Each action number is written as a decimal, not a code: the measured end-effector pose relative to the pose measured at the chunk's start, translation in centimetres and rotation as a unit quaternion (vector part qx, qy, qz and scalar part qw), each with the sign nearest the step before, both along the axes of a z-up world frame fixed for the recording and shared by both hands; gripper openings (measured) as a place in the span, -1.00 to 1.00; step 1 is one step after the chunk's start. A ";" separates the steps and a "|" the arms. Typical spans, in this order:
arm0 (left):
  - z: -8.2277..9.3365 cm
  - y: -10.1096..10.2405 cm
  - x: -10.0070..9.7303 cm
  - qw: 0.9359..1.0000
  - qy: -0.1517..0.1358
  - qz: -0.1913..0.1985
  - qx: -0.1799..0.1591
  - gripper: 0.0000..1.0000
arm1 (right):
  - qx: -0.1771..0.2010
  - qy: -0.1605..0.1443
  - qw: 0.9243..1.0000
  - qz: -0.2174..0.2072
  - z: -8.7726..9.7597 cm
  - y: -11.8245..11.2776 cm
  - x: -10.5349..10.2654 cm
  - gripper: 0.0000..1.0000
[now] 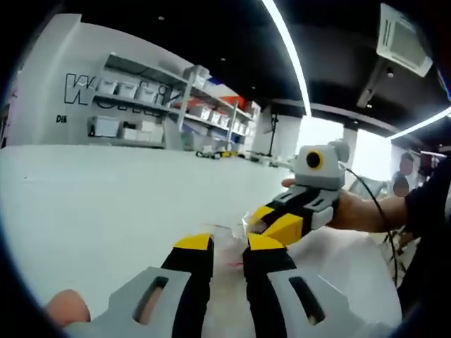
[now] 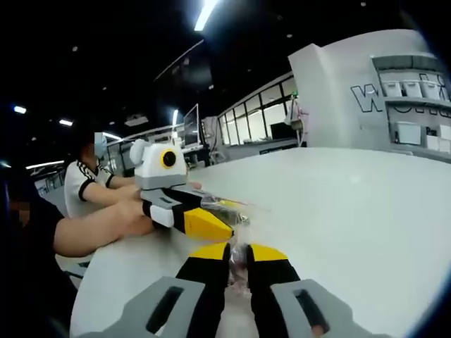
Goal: Open the resealable bag by pulling the two sides of the seal apart until the entire bag opening is separated and visibly accessible.
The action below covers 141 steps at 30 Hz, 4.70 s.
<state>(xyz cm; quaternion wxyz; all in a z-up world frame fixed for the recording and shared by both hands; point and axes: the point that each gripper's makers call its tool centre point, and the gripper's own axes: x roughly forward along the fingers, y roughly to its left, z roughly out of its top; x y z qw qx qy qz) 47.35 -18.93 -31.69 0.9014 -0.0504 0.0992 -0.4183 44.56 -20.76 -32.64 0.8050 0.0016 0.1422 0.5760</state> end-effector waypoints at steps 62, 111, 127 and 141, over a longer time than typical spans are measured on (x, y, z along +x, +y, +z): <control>3.3 -3.1 -2.1 0.992 -0.112 -0.059 0.027 -0.76 | 0.013 -0.003 0.999 -0.044 0.1 -2.1 0.1 -0.97; 1.0 -2.7 -1.0 0.995 -0.075 -0.051 0.047 -0.47 | 0.082 0.063 0.994 -0.048 0.2 -3.5 -1.1 -0.98; 1.1 -3.2 -1.6 0.994 -0.075 -0.071 0.045 -0.66 | 0.077 0.049 0.996 -0.023 0.2 -3.2 -2.2 -0.98; 1.5 -3.7 -2.7 0.988 -0.110 -0.082 0.070 -0.87 | 0.063 0.018 0.998 -0.010 0.1 -3.0 -2.1 -0.89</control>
